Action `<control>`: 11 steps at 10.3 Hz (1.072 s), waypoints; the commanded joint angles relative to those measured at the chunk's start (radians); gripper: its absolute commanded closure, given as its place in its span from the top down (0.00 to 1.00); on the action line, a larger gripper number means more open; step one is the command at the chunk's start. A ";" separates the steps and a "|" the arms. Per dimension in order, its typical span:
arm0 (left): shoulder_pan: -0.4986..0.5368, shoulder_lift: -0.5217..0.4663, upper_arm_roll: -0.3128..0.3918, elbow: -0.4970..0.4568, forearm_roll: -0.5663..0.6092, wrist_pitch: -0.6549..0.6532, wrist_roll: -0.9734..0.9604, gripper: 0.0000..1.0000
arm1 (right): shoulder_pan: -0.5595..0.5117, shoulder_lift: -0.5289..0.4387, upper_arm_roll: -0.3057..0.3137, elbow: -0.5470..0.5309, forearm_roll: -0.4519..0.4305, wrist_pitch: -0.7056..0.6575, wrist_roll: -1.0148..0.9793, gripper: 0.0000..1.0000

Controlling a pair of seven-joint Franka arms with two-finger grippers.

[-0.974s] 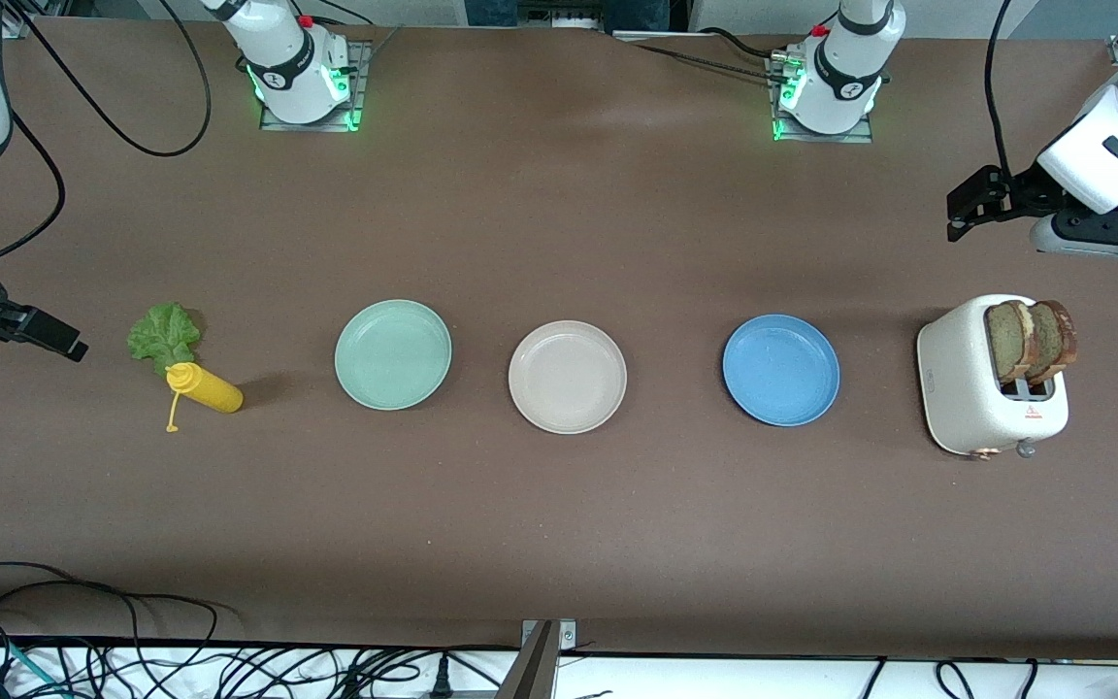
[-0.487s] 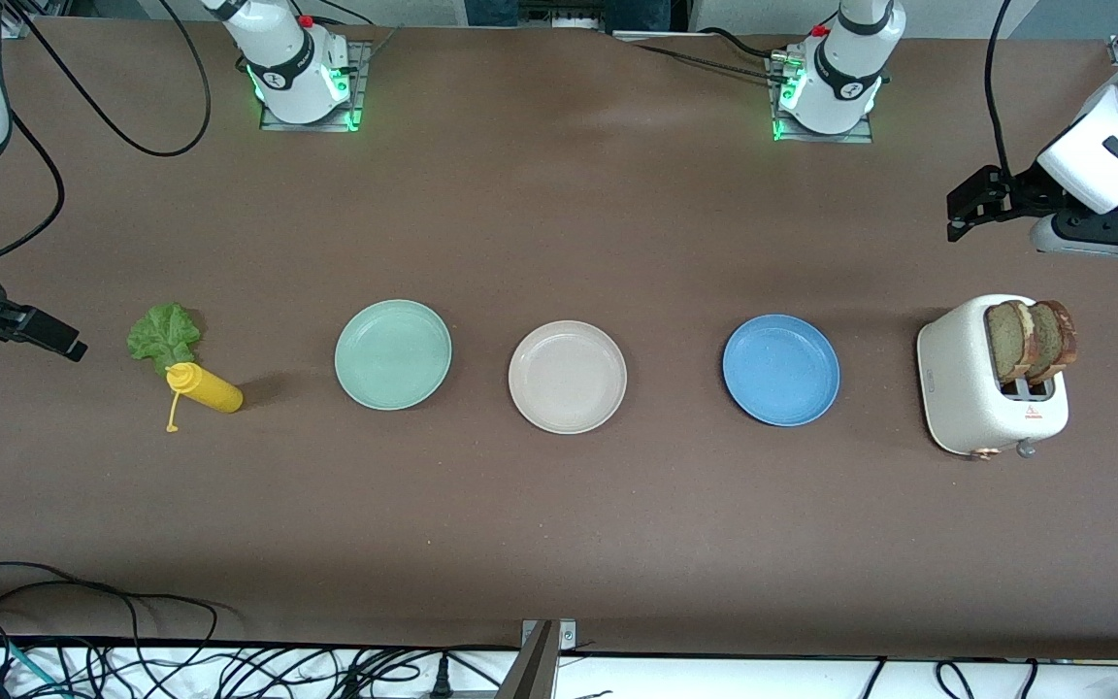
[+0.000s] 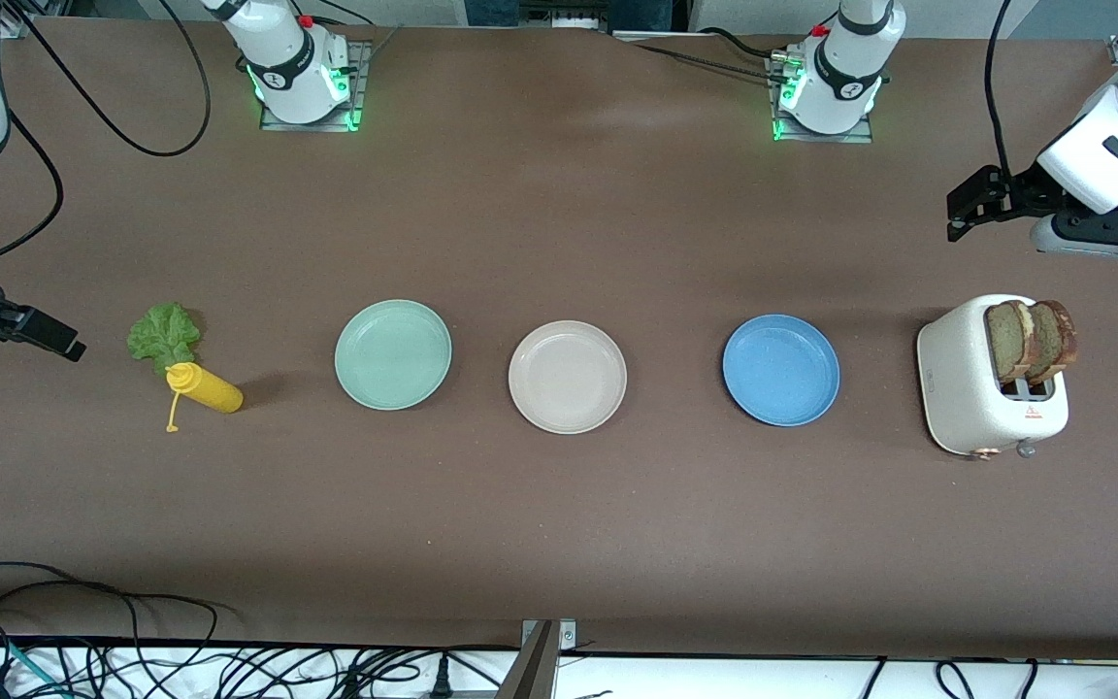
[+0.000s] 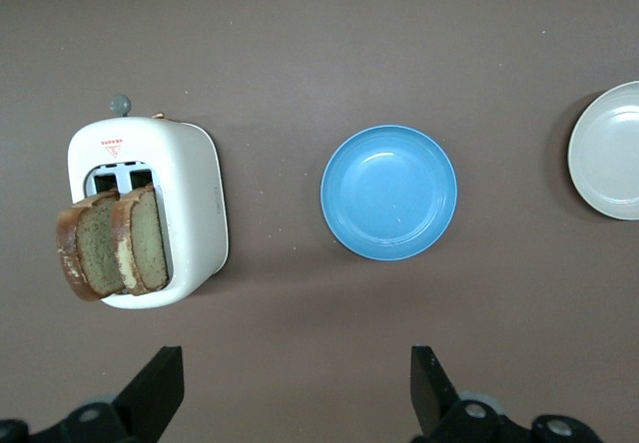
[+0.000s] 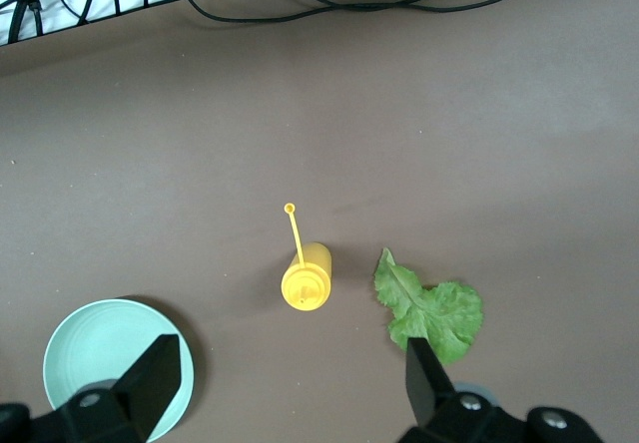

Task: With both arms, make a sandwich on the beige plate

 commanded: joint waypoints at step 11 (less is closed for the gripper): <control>0.014 0.015 -0.006 0.034 -0.027 -0.023 0.007 1.00 | -0.002 -0.012 0.006 0.023 -0.003 -0.021 0.015 1.00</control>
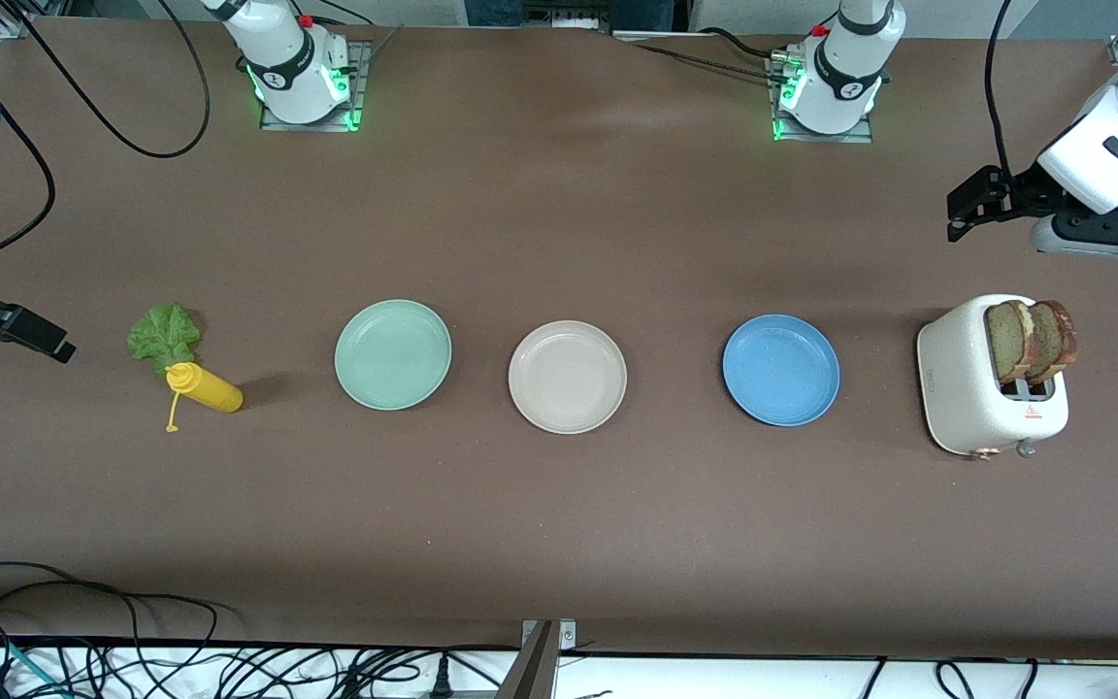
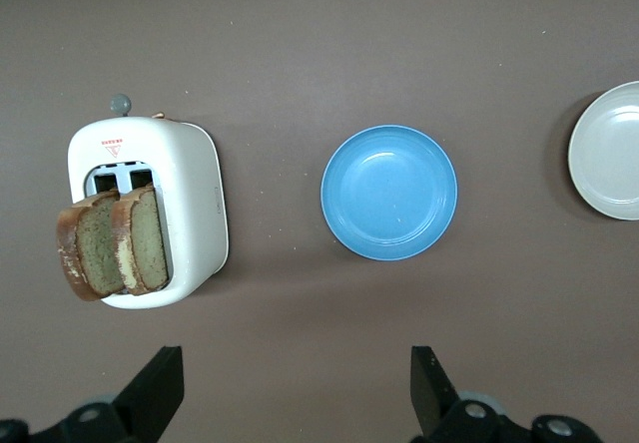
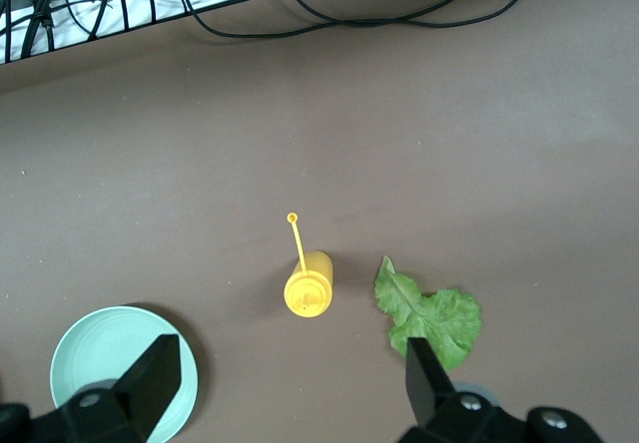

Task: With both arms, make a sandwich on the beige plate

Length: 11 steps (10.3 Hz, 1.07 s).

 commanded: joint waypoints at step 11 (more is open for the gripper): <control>0.013 0.014 -0.006 0.034 -0.029 -0.023 0.007 1.00 | -0.001 -0.010 0.007 -0.006 -0.003 -0.018 0.043 1.00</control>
